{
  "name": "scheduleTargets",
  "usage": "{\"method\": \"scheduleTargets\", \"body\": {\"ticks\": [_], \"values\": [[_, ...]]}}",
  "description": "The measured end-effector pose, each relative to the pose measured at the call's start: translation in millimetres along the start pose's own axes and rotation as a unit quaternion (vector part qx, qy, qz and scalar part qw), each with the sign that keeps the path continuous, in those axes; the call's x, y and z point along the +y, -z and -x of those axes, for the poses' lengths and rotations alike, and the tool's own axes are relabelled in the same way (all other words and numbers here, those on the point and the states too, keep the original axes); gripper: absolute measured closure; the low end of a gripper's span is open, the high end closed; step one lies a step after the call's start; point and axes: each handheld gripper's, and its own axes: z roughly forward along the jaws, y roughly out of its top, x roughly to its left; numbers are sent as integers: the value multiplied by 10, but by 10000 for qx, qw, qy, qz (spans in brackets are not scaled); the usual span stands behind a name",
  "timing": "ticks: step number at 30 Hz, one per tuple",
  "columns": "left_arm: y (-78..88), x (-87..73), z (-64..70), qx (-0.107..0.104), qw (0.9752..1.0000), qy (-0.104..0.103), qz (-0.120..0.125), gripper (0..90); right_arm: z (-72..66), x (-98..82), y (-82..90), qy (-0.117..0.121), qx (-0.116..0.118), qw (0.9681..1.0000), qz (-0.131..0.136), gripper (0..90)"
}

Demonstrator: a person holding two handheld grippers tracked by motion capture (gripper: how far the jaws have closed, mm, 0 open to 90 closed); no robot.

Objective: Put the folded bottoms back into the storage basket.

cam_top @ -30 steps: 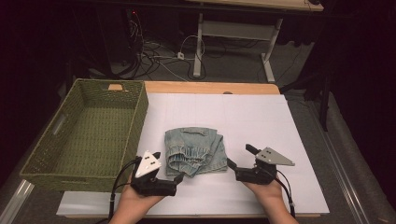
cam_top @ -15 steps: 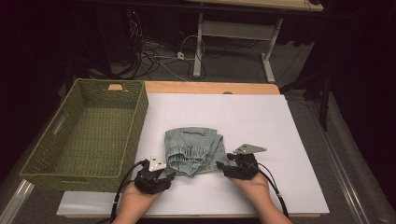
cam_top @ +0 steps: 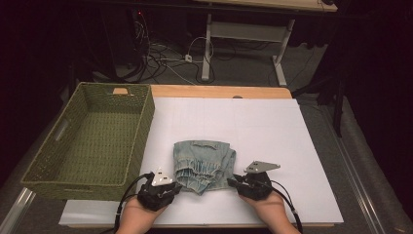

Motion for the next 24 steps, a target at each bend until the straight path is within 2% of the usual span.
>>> {"method": "scheduleTargets", "body": {"ticks": [5, 7, 8, 9, 10, 11, 12, 13, 14, 15, 16, 17, 18, 19, 20, 21, 22, 24], "values": [[113, -104, 150, -110, 9997, -170, -163, 746, -116, -120, 113, 13, 99, 9999, -30, 733], [143, -134, 153, -96, 9997, -190, -128, 742, -172, -180, 158, 110, 66, 9999, -6, 673], [162, -148, 132, -109, 9999, -114, -30, 698, -171, -188, 168, 108, 62, 9999, 4, 629], [198, -153, 83, -127, 9997, 25, 203, 619, -163, -190, 181, 108, 64, 9999, 19, 586], [198, -153, 83, -127, 9997, 25, 203, 526, -154, -189, 192, 116, 84, 9999, 68, 536], [219, -154, 61, -25, 9993, 72, 365, 444, -133, -185, 217, 165, 82, 9996, 217, 482], [238, -166, 46, 176, 9982, 40, 566, 365, -113, -179, 244, 191, 45, 9991, 380, 428], [238, -166, 46, 176, 9982, 40, 566, 304, -90, -174, 274, 187, -1, 9983, 550, 381], [233, -166, 37, 264, 9976, 34, 632, 242, -60, -169, 302, 170, -43, 9974, 702, 338], [233, -166, 37, 264, 9976, 34, 632, 195, -60, -169, 302, 170, -43, 9974, 702, 338], [225, -160, 34, 253, 9975, 43, 656, 157, 10, -161, 355, 104, -138, 9954, 945, 240], [218, -157, 34, 251, 9973, 43, 691, 157, 10, -161, 355, 104, -138, 9954, 945, 240], [217, -155, 36, 251, 9970, 46, 734, 129, 45, -160, 380, 97, -221, 9939, 1074, 195], [219, -153, 39, 246, 9966, 38, 786, 98, 121, -161, 435, 45, -379, 9908, 1296, 143], [217, -149, 40, 248, 9965, 39, 803, 39, 151, -163, 457, 3, -413, 9897, 1369, 118], [210, -140, 40, 248, 9967, 60, 776, 39, 151, -163, 457, 3, -413, 9897, 1369, 118], [201, -134, 35, 196, 9970, 107, 742, 0, 190, -166, 482, -32, -449, 9882, 1466, 75], [193, -134, 28, 169, 9970, 146, 736, 0, 259, -168, 524, -107, -572, 9854, 1603, 2]]}}
